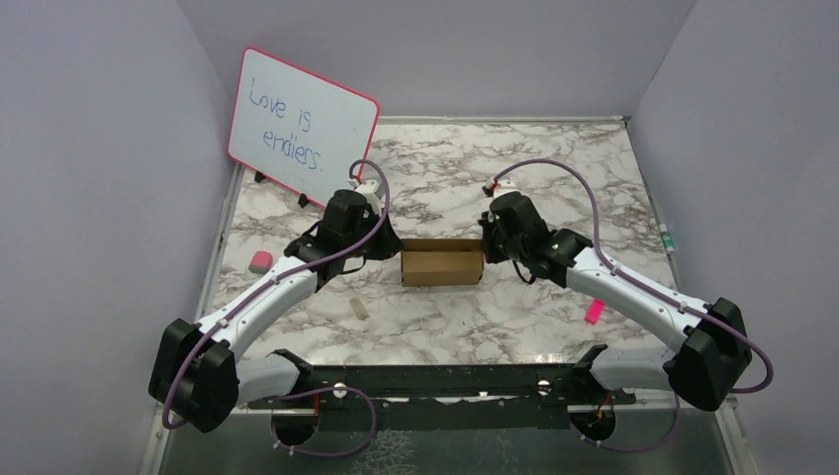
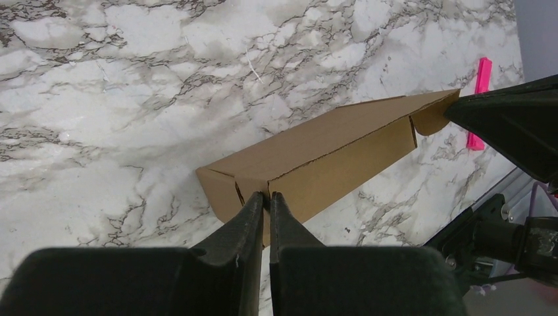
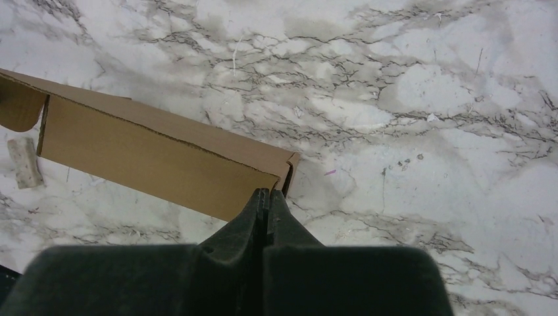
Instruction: Fold the paper box
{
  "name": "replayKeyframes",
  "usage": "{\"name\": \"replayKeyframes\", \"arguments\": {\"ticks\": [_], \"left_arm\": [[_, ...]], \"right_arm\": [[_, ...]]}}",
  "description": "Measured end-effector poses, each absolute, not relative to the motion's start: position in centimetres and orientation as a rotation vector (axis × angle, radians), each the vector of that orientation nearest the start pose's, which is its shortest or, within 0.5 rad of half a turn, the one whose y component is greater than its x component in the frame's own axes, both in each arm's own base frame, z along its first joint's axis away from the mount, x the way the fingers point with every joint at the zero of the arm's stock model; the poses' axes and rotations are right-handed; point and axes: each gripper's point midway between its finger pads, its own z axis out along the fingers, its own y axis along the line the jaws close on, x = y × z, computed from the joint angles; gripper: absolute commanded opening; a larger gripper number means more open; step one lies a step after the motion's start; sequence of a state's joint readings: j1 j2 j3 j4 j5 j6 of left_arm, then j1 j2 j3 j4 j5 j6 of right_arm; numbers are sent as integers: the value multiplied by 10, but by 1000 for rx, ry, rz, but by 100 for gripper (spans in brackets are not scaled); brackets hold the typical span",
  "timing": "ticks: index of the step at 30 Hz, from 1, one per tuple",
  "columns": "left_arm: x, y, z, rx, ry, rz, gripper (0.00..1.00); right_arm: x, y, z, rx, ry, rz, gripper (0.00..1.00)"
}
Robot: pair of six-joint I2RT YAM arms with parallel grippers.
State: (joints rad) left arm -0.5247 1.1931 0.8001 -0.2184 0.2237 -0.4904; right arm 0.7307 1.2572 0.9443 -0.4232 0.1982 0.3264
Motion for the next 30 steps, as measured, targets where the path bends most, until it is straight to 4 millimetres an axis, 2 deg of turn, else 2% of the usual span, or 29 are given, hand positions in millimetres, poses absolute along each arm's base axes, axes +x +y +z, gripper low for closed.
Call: {"name": "replayKeyframes", "arguments": {"ticks": [25, 30], "left_arm": [[265, -227, 140, 109, 2242, -836, 11], [259, -226, 132, 109, 2242, -843, 16]], "right_arm": [[263, 212, 135, -302, 2293, 360, 1], [257, 212, 127, -299, 2285, 389, 1]]}}
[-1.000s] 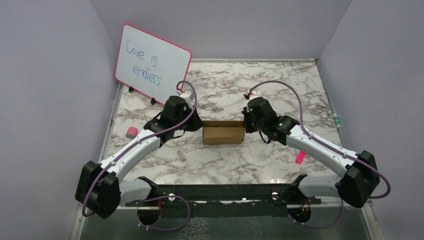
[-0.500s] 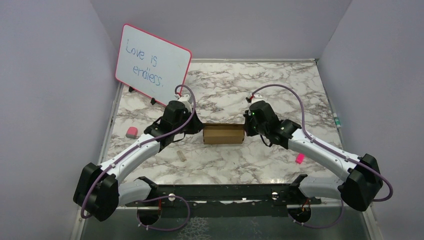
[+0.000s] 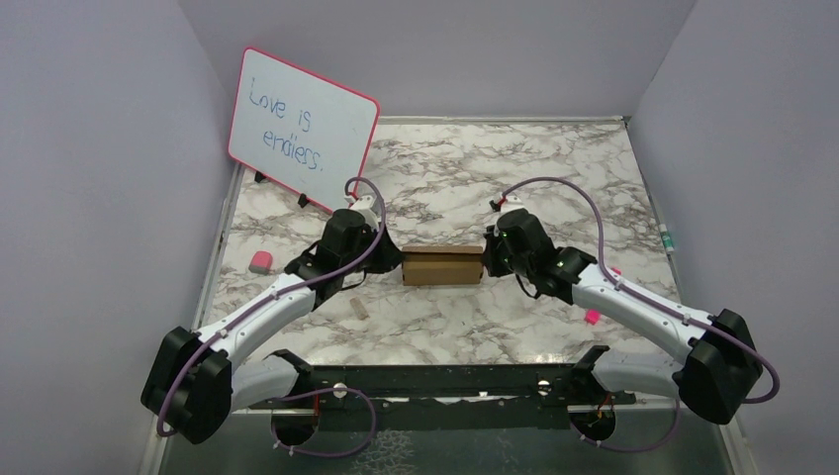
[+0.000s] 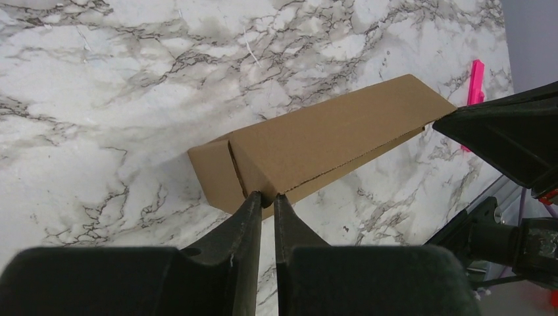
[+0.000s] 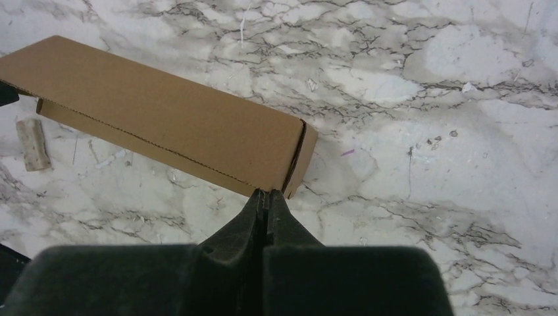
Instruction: Fold the paper box
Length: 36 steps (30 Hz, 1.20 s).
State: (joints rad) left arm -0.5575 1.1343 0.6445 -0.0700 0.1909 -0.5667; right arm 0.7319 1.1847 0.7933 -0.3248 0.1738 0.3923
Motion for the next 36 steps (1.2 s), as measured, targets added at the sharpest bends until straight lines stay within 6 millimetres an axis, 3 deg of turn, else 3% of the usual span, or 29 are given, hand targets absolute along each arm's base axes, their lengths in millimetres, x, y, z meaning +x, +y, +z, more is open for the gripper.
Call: {"name": "replayKeyframes", "arguments": {"ticks": [5, 8, 11, 15, 19, 24, 30, 36], "left_arm": [[246, -222, 120, 110, 2254, -847, 25], [243, -220, 121, 110, 2245, -851, 31], [243, -219, 134, 111, 2199, -865, 37], [244, -215, 153, 93, 2133, -871, 67], [242, -211, 176, 54, 2059, -901, 82], [249, -195, 192, -57, 1979, -932, 84], [272, -174, 166, -232, 2018, -987, 84], [274, -192, 147, -265, 2077, -1156, 80]], "right_arm": [[248, 209, 120, -307, 2267, 430, 1], [245, 209, 121, -310, 2254, 452, 14], [244, 210, 125, -314, 2237, 470, 31], [243, 210, 139, -326, 2193, 492, 52], [242, 209, 155, -323, 2139, 518, 64], [246, 202, 166, -290, 2109, 535, 68], [264, 187, 161, -184, 2122, 620, 72], [273, 183, 156, -78, 2116, 811, 72]]}}
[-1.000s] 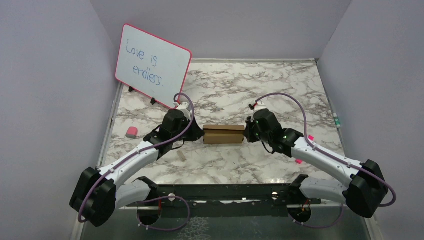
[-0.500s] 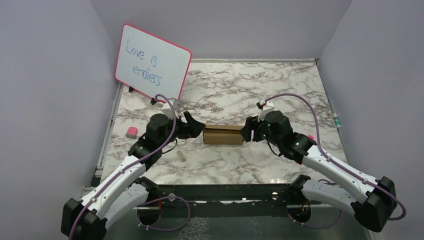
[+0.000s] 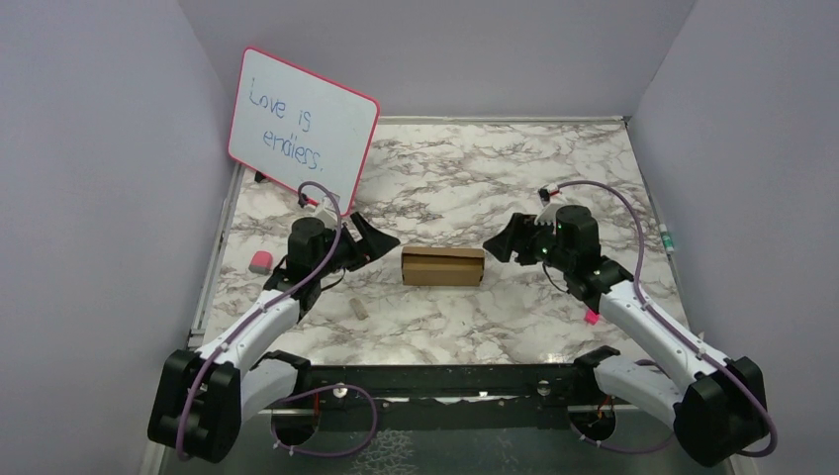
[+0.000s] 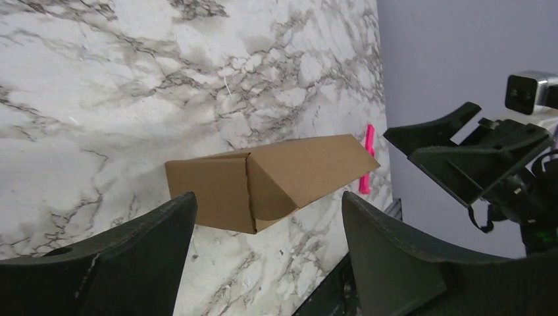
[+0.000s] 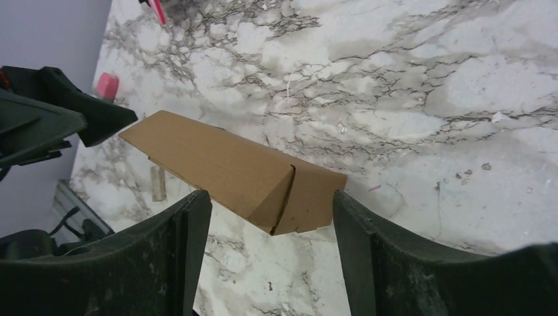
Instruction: Fold the paper box
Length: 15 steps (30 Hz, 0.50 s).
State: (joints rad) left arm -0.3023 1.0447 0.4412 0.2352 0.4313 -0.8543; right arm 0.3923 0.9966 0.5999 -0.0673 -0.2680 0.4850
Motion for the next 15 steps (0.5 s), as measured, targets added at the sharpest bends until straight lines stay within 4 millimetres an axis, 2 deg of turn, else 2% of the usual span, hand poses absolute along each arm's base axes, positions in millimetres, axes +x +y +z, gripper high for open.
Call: {"name": "replayKeyframes", "arguments": {"ticks": [8, 15], "left_arm": [[272, -207, 134, -234, 2131, -1262, 73], [272, -214, 121, -214, 2167, -1303, 61]], "right_arm": [[263, 197, 130, -15, 2161, 1010, 70], [251, 199, 100, 17, 2207, 1061, 65]]}}
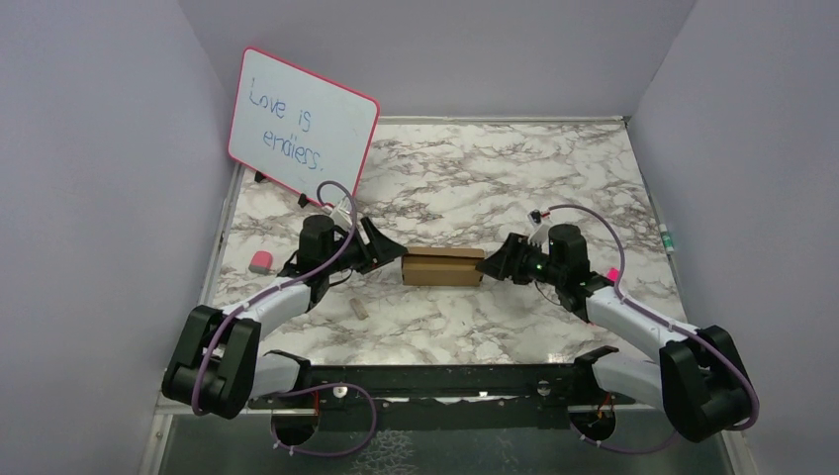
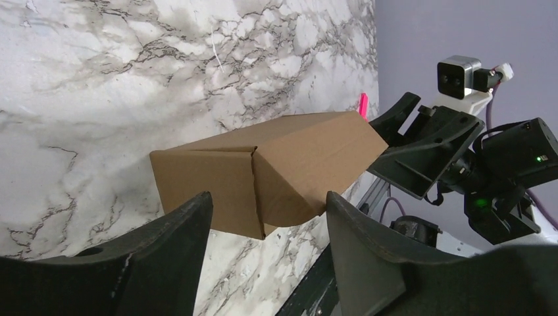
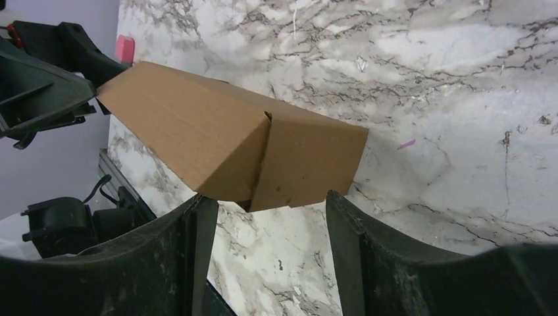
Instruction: Fold the paper box
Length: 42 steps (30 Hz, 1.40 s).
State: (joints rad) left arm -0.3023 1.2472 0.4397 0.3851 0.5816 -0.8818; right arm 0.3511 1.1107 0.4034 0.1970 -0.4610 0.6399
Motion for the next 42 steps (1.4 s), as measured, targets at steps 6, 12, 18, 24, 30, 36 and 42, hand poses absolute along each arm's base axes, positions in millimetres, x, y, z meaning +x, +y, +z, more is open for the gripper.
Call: {"name": "replayKeyframes", "arguments": {"ticks": [6, 12, 18, 24, 30, 36, 42], "left_arm": [[265, -216, 112, -191, 2166, -1333, 52], [256, -215, 100, -189, 2176, -1349, 49], [254, -215, 96, -188, 2171, -1350, 46], [254, -217, 91, -182, 2178, -1357, 42], [254, -218, 92, -171, 2171, -1368, 40], [254, -218, 92, -168, 2164, -1369, 40], [253, -218, 91, -168, 2163, -1371, 40]], "right_arm": [[244, 199, 83, 31, 2228, 1082, 62], [245, 202, 86, 9, 2209, 1105, 65], [245, 203, 106, -27, 2142, 1126, 72], [255, 208, 134, -66, 2070, 1140, 70], [264, 207, 126, -32, 2093, 1137, 61], [264, 208, 99, 8, 2154, 1142, 53], [259, 207, 86, 11, 2111, 1185, 39]]}}
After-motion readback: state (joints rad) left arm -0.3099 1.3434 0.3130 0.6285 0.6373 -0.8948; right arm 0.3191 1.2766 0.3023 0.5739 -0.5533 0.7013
